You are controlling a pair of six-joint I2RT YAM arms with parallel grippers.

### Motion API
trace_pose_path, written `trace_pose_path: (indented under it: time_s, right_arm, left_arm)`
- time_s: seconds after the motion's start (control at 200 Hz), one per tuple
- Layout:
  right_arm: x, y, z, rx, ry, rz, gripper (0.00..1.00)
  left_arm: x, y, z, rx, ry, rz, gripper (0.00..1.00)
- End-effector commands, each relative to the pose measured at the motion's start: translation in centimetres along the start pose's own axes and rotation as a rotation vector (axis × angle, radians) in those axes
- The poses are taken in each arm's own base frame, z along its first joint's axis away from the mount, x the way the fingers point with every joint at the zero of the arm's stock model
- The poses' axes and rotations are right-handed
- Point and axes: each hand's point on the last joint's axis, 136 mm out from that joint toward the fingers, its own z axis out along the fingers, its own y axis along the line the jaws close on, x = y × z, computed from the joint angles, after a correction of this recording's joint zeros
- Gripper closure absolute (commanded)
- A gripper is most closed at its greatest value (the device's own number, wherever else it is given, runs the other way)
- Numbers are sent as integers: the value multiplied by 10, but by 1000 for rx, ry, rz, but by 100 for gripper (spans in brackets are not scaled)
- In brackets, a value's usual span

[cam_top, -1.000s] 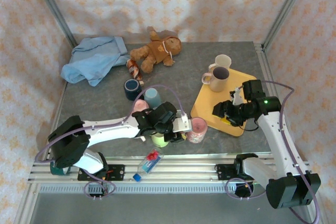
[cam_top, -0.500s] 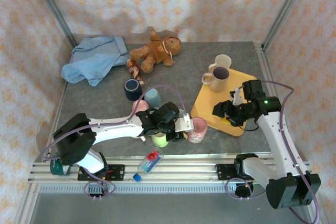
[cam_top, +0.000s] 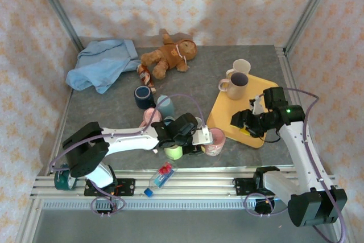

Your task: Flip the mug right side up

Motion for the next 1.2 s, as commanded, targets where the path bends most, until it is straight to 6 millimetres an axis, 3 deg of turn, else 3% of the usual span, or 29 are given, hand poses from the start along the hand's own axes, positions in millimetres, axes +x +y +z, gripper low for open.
trace_pose_path:
  time_s: [0.0,0.535,0.956,1.196]
  right_arm:
    - [7,-4,-1,6,6,-9,44]
    - [7,-4,-4,9,1,-14,44]
    - [6,-4,-5,11,-7,-19,45]
    - [4,-4,-5,11,-13,-16,45]
  left_arm:
    - [-9,3,1,-18,-19,0,60]
    - [2,4,13,-23,42,0,61]
    - [5,6,16,-24,67,2,74]
    - [-9,10,4,-54,30,6,88]
